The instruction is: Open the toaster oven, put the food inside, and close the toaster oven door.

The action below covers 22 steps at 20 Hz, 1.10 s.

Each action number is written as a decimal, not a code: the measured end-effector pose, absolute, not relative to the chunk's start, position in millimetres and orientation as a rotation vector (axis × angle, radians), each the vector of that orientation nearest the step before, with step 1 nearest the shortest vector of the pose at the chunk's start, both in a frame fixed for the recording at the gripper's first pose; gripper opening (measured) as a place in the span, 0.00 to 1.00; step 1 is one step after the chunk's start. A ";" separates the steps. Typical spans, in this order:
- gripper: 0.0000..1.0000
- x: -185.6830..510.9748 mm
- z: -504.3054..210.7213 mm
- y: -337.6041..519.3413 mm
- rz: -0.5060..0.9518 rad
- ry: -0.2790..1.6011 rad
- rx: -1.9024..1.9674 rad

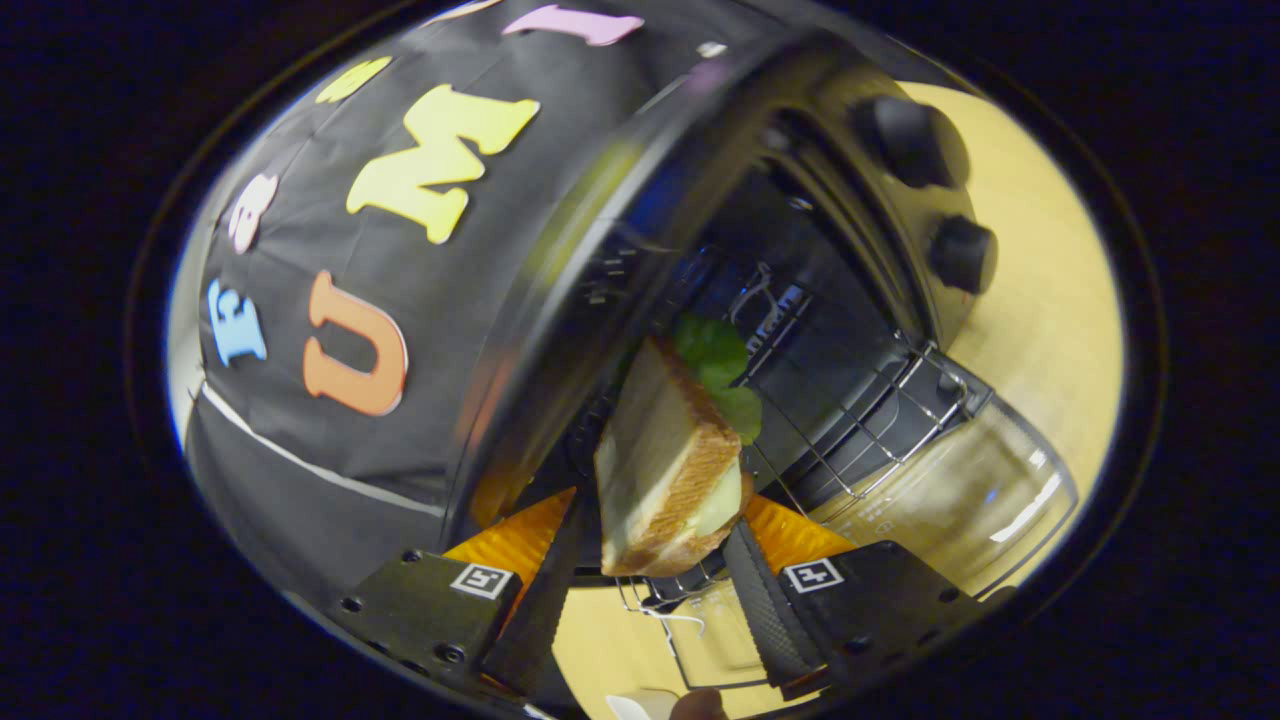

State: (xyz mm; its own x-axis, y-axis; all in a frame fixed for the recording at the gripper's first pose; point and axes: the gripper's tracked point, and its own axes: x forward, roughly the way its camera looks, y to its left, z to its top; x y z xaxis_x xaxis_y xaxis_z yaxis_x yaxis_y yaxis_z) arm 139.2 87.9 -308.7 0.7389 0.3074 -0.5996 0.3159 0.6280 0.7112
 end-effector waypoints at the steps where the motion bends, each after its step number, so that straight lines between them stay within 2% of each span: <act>1: 0.87 135.8 -306.7 90.4 0.000 0.793 0.854; 3: 0.95 126.5 -308.1 95.3 0.009 0.857 0.756; 8: 0.96 104.0 -299.0 102.4 0.040 0.927 0.617; 22: 0.99 -8.2 -212.2 100.3 0.142 0.867 0.328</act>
State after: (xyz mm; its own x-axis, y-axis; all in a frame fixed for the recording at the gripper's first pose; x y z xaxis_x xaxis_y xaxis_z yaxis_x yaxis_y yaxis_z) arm -8.2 100.3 -212.2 0.6416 0.2542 -0.7237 0.0097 0.9407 0.3390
